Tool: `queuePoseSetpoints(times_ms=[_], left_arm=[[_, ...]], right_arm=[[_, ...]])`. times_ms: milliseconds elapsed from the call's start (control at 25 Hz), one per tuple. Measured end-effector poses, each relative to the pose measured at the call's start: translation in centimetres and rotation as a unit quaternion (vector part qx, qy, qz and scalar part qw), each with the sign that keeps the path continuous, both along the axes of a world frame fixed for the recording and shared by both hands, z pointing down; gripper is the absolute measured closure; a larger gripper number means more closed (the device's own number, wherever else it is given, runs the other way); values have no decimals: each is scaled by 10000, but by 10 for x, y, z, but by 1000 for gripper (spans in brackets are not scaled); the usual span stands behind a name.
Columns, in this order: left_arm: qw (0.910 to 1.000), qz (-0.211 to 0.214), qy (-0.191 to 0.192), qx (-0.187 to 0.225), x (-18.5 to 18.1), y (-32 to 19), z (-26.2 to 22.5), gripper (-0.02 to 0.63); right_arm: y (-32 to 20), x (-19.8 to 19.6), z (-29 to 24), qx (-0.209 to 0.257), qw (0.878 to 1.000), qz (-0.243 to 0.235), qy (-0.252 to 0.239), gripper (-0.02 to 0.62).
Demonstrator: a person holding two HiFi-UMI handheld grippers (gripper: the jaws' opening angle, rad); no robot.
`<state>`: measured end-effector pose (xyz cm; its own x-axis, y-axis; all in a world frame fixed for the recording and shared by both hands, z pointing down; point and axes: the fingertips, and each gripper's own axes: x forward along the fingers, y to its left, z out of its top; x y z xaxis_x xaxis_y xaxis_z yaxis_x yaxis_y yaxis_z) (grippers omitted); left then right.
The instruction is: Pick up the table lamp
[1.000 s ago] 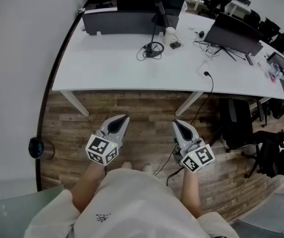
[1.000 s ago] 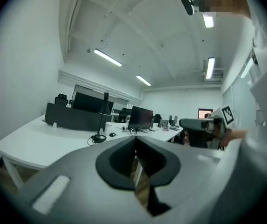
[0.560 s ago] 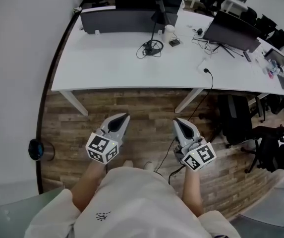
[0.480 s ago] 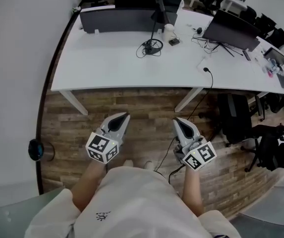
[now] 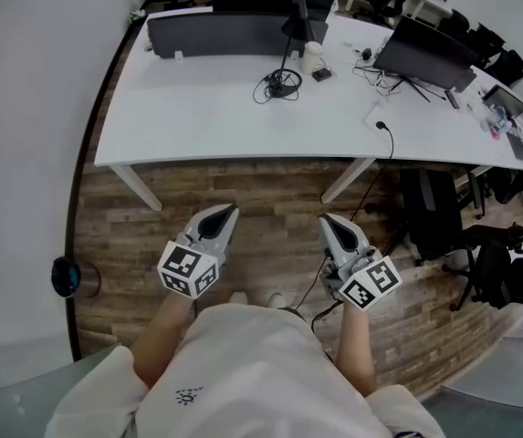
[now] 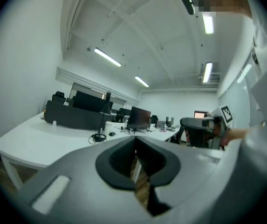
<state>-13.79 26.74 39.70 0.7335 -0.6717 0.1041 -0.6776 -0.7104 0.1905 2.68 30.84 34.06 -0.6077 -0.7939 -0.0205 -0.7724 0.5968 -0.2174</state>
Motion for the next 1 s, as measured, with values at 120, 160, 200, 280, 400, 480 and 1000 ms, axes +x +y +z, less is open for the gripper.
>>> queuePoseSetpoints(times_ms=[120, 160, 200, 280, 400, 480, 1000], left_arm=[[10000, -3, 16, 7, -9, 1, 1, 612], [10000, -8, 21, 6, -12, 1, 1, 612], [10000, -17, 23, 5, -16, 2, 2, 612], [10000, -44, 24, 4, -23, 1, 4, 612], [10000, -75, 24, -4, -34, 2, 5, 612], [10000, -83, 19, 6, -39, 3, 5, 612], [9997, -225, 2, -58, -54, 0, 14, 612]], right_arm=[[0, -8, 0, 12, 10000, 7, 32, 594], [0, -11, 0, 12, 10000, 13, 31, 594], [0, -13, 1, 8, 10000, 18, 32, 594], [0, -18, 2, -4, 10000, 23, 47, 595], [0, -28, 3, -1, 10000, 6, 60, 594], [-1, -33, 3, 9, 10000, -6, 65, 594], [-14, -49, 9, -44, 9997, -213, 57, 594]])
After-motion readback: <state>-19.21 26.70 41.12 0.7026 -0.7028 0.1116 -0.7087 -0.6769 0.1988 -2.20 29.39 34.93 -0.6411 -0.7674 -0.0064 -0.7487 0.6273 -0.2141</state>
